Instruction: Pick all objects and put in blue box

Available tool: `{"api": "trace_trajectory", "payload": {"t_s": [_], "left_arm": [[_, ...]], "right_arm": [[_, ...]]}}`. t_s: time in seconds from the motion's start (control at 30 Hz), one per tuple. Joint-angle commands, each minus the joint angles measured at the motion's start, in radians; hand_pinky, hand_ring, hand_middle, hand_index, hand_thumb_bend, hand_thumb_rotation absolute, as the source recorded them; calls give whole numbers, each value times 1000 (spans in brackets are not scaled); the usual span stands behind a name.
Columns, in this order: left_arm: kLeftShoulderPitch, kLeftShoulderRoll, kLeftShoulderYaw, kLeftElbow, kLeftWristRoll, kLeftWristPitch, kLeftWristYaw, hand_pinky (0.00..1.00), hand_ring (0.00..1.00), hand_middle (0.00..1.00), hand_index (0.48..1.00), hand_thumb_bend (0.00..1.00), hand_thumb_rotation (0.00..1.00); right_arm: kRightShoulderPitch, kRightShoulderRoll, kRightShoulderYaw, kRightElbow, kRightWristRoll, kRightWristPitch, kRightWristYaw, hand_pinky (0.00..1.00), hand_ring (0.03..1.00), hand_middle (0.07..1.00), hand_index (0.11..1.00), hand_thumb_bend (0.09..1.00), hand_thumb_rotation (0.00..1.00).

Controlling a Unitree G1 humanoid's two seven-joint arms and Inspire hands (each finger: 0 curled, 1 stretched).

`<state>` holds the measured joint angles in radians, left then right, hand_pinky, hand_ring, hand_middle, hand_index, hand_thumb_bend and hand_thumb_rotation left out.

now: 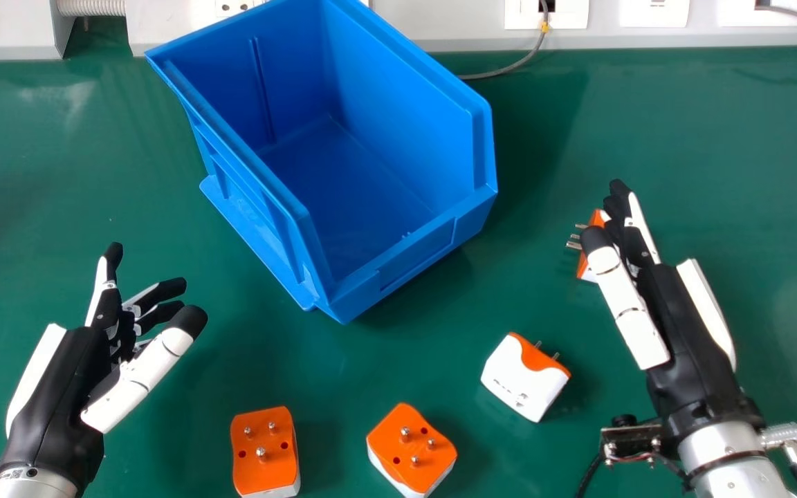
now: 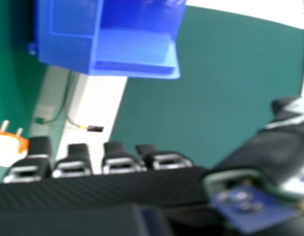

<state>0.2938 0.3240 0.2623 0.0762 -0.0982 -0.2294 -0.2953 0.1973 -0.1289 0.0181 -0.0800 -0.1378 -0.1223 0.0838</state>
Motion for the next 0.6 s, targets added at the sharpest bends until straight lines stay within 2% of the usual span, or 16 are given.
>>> {"api": "trace_trajectory", "payload": {"t_s": [0.0, 0.17, 0.4, 0.5, 0.57], "left_arm": [[-10, 10, 5, -6, -1, -15, 1, 745, 858, 873, 911, 804, 642], [-8, 11, 5, -14, 2, -12, 4, 743, 857, 872, 910, 804, 643], [-9, 9, 6, -8, -4, -17, 0, 741, 856, 872, 910, 794, 640], [-10, 10, 5, -10, 1, -16, 3, 741, 856, 872, 910, 793, 640], [-8, 8, 1, -16, 8, -14, 9, 741, 856, 872, 910, 791, 640]], "right_arm": [[-21, -6, -3, -20, 3, -14, -4, 931, 1000, 1000, 1000, 260, 1000], [-20, -8, -3, -21, 5, -14, -2, 931, 1000, 1000, 1000, 256, 1000], [-21, -13, -8, -25, 11, -18, 2, 929, 1000, 1000, 1000, 245, 1000], [-16, -17, -11, -40, 8, -24, 1, 938, 1000, 1000, 1000, 229, 1000], [-16, -33, -13, -35, -40, -51, -30, 955, 1000, 1000, 1000, 202, 1000]]}}
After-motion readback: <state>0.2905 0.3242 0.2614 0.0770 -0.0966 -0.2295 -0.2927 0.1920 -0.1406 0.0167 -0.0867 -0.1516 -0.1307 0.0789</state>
